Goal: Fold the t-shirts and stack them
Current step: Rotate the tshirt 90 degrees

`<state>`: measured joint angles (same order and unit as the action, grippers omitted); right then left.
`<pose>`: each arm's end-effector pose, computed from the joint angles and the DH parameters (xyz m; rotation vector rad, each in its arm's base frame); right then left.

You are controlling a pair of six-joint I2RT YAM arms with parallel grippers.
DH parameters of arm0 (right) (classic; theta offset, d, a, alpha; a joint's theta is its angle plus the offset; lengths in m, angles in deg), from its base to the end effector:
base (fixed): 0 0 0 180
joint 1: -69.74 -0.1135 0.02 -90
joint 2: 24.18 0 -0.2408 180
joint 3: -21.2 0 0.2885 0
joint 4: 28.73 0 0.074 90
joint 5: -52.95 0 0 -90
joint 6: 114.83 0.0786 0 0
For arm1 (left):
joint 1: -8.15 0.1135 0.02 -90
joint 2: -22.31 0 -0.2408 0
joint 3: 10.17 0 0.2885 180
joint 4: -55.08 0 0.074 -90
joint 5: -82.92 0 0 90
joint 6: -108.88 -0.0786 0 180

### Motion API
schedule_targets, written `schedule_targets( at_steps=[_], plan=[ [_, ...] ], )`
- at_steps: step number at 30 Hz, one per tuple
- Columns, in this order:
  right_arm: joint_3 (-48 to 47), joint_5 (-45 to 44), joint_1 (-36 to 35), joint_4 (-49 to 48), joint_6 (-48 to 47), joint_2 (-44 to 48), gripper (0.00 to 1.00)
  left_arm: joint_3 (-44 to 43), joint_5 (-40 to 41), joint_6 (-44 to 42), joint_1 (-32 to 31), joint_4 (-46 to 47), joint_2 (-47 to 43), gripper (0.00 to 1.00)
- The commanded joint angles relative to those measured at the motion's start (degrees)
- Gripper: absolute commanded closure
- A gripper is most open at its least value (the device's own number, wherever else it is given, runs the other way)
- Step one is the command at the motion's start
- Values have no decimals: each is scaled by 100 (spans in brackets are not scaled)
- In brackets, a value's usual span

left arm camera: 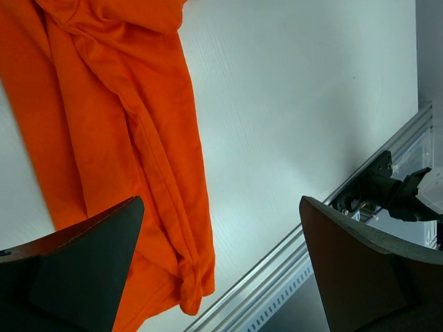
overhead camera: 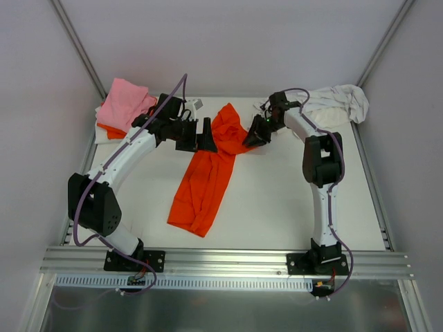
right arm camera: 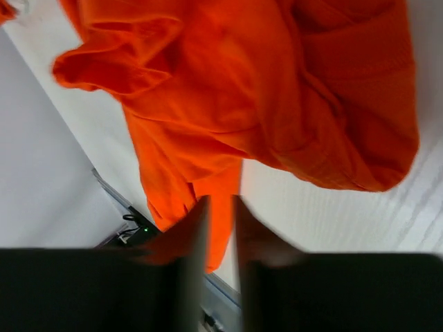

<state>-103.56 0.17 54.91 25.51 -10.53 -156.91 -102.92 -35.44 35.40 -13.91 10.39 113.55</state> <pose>0.5029 0.1823 0.1295 -0.2334 2.6533 1.0302 0.3734 -0.1916 0.2639 0.3742 2.3591 -0.9059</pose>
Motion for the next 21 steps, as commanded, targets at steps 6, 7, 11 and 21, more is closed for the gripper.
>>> schedule_targets(
  at_steps=[6, 7, 11, 21],
  plan=[
    [816, -539, 270, -110, -174, 599, 47, -556, -310, -201, 0, -352, 25, 1],
    [833, -548, 357, -102, -165, 581, 46, -591, -328, -184, 0, -352, 43, 1],
    [799, -592, 507, -93, -209, 555, 43, -644, -337, -201, 0, -352, 78, 1],
    [526, -557, 595, -119, -148, 274, 43, -600, -337, -219, 0, -414, 69, 1]
  ],
)
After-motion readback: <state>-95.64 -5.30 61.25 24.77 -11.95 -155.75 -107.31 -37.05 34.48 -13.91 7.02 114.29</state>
